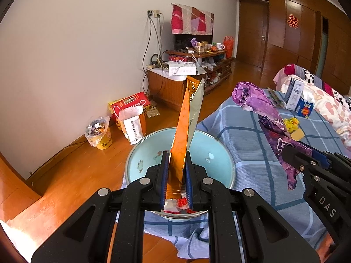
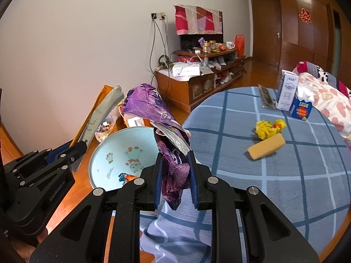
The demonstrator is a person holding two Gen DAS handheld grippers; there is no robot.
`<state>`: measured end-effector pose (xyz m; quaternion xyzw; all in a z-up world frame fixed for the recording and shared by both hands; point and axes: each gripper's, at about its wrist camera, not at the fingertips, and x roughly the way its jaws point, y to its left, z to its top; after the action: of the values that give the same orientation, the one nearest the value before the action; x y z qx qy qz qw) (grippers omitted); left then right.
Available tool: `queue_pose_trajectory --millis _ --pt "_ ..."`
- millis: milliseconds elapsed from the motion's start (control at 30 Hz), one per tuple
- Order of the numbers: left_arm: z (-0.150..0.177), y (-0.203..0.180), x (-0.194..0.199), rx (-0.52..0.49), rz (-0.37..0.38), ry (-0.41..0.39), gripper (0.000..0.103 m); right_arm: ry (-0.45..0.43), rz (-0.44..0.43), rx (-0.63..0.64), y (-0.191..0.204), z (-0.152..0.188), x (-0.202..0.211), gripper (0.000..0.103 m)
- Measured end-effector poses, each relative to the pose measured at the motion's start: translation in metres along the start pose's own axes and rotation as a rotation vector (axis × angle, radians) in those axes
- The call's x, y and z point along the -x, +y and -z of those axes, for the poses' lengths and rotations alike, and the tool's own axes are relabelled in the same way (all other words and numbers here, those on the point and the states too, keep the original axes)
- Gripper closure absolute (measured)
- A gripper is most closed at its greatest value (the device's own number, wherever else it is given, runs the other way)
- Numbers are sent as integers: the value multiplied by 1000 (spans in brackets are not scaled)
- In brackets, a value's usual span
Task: Collect trash
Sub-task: 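Carry the orange strip with the left gripper while the right gripper carries the purple wrapper over the bin, then open the left gripper over the bin while the right gripper releases the purple wrapper into it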
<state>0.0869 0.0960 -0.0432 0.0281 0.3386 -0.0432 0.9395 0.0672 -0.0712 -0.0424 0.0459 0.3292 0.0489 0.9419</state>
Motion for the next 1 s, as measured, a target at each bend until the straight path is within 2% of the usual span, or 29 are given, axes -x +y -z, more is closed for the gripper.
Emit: queue_pose_trajectory --millis 533,1000 --pt "5 13 -26 29 -31 53 89 58 -4 -22 6 -4 -39 81" --pt "10 13 -69 34 -37 140 89 129 -20 -35 3 -1 -80 81"
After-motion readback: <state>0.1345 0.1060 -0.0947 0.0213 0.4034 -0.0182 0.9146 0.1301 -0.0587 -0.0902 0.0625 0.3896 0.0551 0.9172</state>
